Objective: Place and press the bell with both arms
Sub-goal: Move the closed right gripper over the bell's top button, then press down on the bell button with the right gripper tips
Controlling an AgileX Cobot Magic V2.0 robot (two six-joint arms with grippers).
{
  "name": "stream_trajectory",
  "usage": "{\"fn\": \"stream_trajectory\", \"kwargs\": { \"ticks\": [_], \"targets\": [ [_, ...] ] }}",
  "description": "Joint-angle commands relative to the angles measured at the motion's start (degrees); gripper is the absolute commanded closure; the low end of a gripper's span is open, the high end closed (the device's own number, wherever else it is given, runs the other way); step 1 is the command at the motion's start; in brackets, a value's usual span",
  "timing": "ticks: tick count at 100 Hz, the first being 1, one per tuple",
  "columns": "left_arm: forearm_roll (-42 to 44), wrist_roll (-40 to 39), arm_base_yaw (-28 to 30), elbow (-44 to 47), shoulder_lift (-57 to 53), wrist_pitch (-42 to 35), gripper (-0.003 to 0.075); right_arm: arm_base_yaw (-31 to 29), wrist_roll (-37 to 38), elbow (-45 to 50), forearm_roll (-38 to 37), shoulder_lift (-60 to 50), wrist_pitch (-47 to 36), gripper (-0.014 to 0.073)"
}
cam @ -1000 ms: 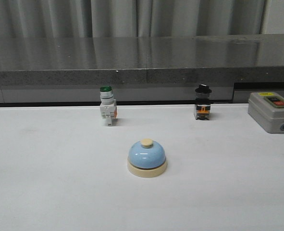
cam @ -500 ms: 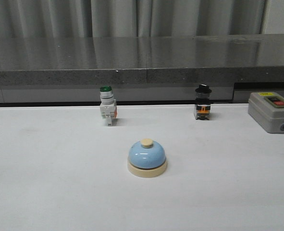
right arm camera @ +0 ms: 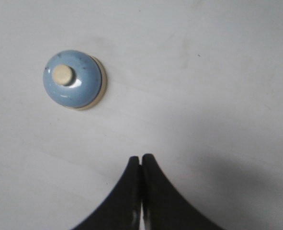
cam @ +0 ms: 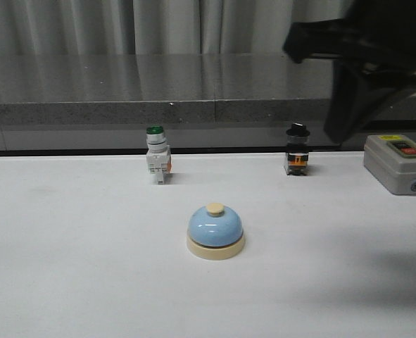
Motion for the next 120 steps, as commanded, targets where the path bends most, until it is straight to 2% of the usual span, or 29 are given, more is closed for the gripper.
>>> {"fn": "stream_trajectory", "kwargs": {
  "ticks": [1, 31, 58, 120],
  "targets": [
    [-0.22, 0.56, 0.09, 2.40, -1.74, -4.60, 0.0741, 1.41, -0.67, -4.89, 0.16, 2.25, -2.31, 0.0654],
    [-0.22, 0.56, 0.09, 2.40, -1.74, -4.60, 0.0741, 5.72, -0.67, -13.99, 0.16, 13.46, -2.24, 0.0654],
    [-0.22, 0.56, 0.09, 2.40, -1.74, -4.60, 0.0741, 8.46, -0.67, -18.41, 0.23, 18.75, -2.06, 0.0654],
    [-0.22, 0.56, 0.09, 2.40, -1.74, -4.60, 0.0741, 8.80, -0.67, -19.30, 0.29, 25.37, -1.69, 0.0654]
  ]
}}
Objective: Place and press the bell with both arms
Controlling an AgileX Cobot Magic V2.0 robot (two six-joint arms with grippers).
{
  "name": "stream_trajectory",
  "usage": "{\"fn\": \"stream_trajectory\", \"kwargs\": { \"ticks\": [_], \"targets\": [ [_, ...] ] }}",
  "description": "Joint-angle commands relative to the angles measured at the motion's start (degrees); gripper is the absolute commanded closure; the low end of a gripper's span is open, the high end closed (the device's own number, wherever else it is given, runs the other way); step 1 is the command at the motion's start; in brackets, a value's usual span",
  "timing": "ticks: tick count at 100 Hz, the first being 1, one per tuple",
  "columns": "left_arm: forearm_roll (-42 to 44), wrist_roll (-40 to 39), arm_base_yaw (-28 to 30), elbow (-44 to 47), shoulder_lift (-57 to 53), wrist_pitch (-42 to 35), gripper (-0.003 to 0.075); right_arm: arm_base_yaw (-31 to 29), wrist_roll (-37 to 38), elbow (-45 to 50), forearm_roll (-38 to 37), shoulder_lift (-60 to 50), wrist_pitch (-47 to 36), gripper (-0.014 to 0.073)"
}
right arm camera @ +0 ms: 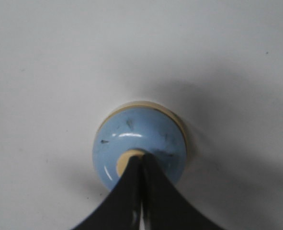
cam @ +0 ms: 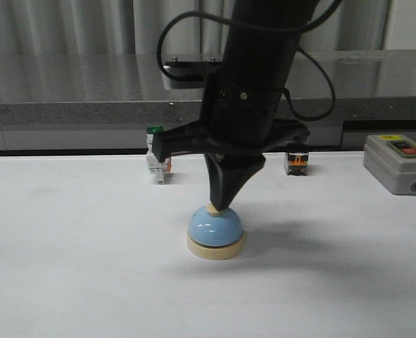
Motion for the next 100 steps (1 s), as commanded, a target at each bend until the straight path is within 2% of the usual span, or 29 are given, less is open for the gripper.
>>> {"fn": "stream_trajectory", "kwargs": {
  "ticks": [1, 23, 49, 75, 100],
  "targets": [
    [-0.22, 0.13, 0.09, 2.40, -1.74, -4.60, 0.0741, -0.03, -0.67, -1.82, -0.02, -1.58, -0.86, 0.0654],
    [-0.22, 0.13, 0.09, 2.40, -1.74, -4.60, 0.0741, -0.03, -0.67, -1.82, -0.85, -3.66, -0.15, 0.0654],
    [-0.22, 0.13, 0.09, 2.40, -1.74, -4.60, 0.0741, -1.28, -0.62, -1.87, -4.58, -12.71, 1.17, 0.0654],
    [-0.22, 0.13, 0.09, 2.40, -1.74, -4.60, 0.0741, -6.37, -0.62, -0.05, -8.46, -24.92, 1.40, 0.0654],
    [-0.22, 0.13, 0.09, 2.40, -1.74, -4.60, 0.0741, -14.03, -0.57, 10.77, -9.61, -39.01, -2.30, 0.0654]
  ]
}}
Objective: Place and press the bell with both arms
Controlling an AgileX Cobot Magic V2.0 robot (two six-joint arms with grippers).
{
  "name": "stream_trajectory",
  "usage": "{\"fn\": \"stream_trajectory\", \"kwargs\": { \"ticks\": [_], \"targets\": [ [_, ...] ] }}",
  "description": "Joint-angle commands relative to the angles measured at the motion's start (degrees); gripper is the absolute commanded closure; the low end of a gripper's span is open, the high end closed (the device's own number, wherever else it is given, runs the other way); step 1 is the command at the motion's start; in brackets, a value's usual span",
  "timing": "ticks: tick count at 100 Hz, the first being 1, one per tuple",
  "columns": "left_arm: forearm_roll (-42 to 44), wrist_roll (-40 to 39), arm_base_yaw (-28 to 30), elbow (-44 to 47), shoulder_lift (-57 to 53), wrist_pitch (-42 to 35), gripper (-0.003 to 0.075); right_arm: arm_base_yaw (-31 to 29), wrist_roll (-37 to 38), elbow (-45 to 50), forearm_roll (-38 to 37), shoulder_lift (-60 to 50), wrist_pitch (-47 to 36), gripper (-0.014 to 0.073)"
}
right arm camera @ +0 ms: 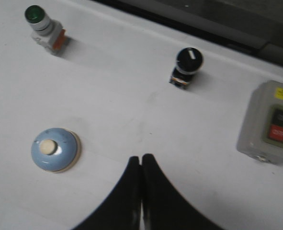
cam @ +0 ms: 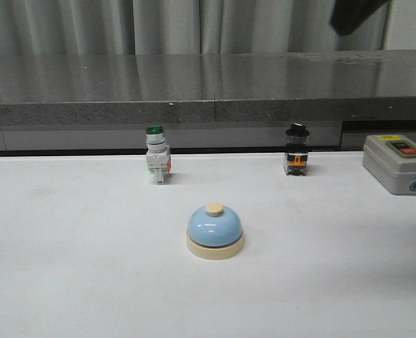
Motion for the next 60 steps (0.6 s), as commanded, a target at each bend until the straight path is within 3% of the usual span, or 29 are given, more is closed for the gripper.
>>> {"fn": "stream_trajectory", "kwargs": {
  "ticks": [1, 30, 60],
  "targets": [
    [-0.22, 0.13, 0.09, 2.40, -1.74, -4.60, 0.0741, -2.81, -0.57, 2.77, -1.03, -6.87, -4.36, 0.0654],
    [-0.22, 0.13, 0.09, 2.40, -1.74, -4.60, 0.0741, -10.66, -0.57, 19.99, -1.39, -27.31, -12.41, 0.0654],
    [-0.22, 0.13, 0.09, 2.40, -1.74, -4.60, 0.0741, -12.80, -0.57, 32.94, -1.43, -44.57, -17.27, 0.0654]
  ]
}}
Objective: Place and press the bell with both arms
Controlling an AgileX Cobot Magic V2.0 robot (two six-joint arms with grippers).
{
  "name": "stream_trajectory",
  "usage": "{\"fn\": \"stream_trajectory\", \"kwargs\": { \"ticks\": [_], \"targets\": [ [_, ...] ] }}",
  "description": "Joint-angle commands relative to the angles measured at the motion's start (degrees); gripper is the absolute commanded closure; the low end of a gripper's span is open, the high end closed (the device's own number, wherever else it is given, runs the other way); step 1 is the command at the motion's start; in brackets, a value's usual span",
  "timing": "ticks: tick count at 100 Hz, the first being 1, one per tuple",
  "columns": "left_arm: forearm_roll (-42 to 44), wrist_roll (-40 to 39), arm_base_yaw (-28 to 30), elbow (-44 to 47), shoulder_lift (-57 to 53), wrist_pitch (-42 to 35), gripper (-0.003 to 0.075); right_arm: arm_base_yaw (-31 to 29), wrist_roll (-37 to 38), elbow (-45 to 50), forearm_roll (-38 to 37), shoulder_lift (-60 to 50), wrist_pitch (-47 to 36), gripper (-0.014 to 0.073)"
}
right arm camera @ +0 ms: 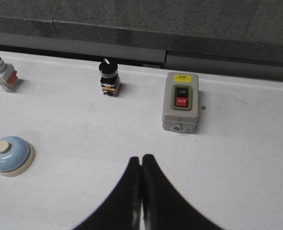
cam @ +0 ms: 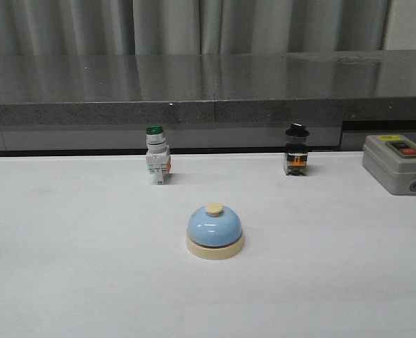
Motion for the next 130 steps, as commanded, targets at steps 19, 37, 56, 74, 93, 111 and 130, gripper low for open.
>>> {"fn": "stream_trajectory", "kwargs": {
  "ticks": [19, 37, 56, 74, 93, 111, 130],
  "targets": [
    [-0.22, 0.13, 0.09, 2.40, -1.74, -4.60, 0.0741, -0.44, -0.57, 7.04, -0.76, -12.89, -8.33, 0.0654],
    [-0.22, 0.13, 0.09, 2.40, -1.74, -4.60, 0.0741, -0.44, -0.57, 9.46, -0.76, -17.82, -9.12, 0.0654],
    [-0.22, 0.13, 0.09, 2.40, -1.74, -4.60, 0.0741, -0.44, -0.57, 9.52, -0.76, -17.87, -8.91, 0.0654],
    [-0.22, 0.13, 0.09, 2.40, -1.74, -4.60, 0.0741, -0.44, -0.57, 9.52, -0.76, -17.87, -8.91, 0.0654],
    [-0.22, 0.13, 0.09, 2.40, -1.74, -4.60, 0.0741, -0.44, -0.57, 9.52, -0.76, -17.87, -8.91, 0.0654],
    [-0.22, 0.13, 0.09, 2.40, -1.74, -4.60, 0.0741, -0.44, -0.57, 9.52, -0.76, -17.87, -8.98, 0.0654],
    [-0.22, 0.13, 0.09, 2.40, -1.74, -4.60, 0.0741, -0.44, -0.57, 11.43, -2.64, -19.09, -14.46, 0.0654]
  ]
}}
